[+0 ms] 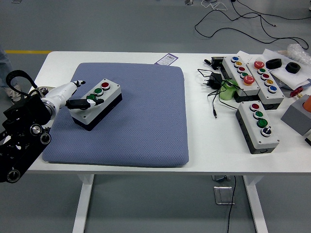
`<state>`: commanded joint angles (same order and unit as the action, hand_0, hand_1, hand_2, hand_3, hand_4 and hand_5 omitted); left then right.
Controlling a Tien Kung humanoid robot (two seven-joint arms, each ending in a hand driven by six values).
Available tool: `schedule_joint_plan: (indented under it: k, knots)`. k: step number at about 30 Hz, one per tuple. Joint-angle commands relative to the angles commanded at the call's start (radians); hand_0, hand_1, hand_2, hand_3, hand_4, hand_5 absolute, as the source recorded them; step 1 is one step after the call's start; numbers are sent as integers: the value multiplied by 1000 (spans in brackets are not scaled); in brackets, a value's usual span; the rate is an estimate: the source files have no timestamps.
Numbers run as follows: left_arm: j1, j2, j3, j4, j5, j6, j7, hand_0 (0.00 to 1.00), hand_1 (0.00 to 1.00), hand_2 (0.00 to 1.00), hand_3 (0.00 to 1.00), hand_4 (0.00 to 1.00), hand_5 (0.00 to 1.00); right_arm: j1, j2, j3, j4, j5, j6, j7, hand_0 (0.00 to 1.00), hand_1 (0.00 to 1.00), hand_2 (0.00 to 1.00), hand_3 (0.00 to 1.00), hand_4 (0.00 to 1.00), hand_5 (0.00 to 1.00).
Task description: Pick up the button,place it on the desk,press the button,press the button
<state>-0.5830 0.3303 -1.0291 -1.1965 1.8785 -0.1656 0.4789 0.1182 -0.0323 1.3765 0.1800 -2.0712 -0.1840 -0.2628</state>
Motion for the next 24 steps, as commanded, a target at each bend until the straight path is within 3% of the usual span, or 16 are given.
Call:
schedule_joint_plan:
  k: [3, 4, 9, 10, 15, 16, 21, 22, 24]
  knots:
    - [-3, -7, 8, 9, 19, -6, 6, 936, 998, 998, 998, 998, 820, -1, 0, 0, 0, -1, 0, -1, 689, 680, 736, 670, 356, 199]
    - [-4, -9, 11, 13, 28, -9, 8, 932, 998, 998, 998, 998, 708, -2, 0, 1, 0, -1, 0, -1, 690, 679, 734, 670, 356, 199]
    - [-17, -24, 38, 43, 97, -23, 33, 932, 998, 998, 998, 998, 708, -4, 0, 2, 0, -5, 1, -2, 690, 679, 734, 670, 356, 199]
    - [-18, -25, 41, 45, 101, -24, 37, 854, 974, 998, 998, 998, 551, -4, 0, 2, 0, -5, 1, -2, 689, 675, 732, 666, 356, 200]
    - [-28, -37, 59, 59, 128, -27, 57, 854, 974, 998, 998, 998, 551, -5, 1, 1, 0, -6, 2, -3, 689, 675, 732, 666, 356, 200]
    - [-31, -39, 65, 62, 132, -24, 62, 823, 957, 998, 998, 998, 478, -6, 1, 1, 0, -6, 1, -2, 688, 676, 731, 665, 355, 200]
    - [-42, -47, 76, 73, 162, -24, 91, 823, 957, 998, 998, 998, 478, -5, 1, 0, 0, -5, 0, -2, 688, 676, 731, 665, 355, 200]
    - [-43, -48, 77, 75, 165, -27, 96, 448, 715, 858, 859, 998, 288, -5, 1, 0, 0, -5, 0, -2, 688, 675, 731, 664, 356, 199]
    - [-46, -49, 80, 78, 168, -32, 105, 448, 715, 858, 859, 998, 288, -5, 1, 0, 0, -5, 0, -2, 688, 675, 731, 664, 356, 199]
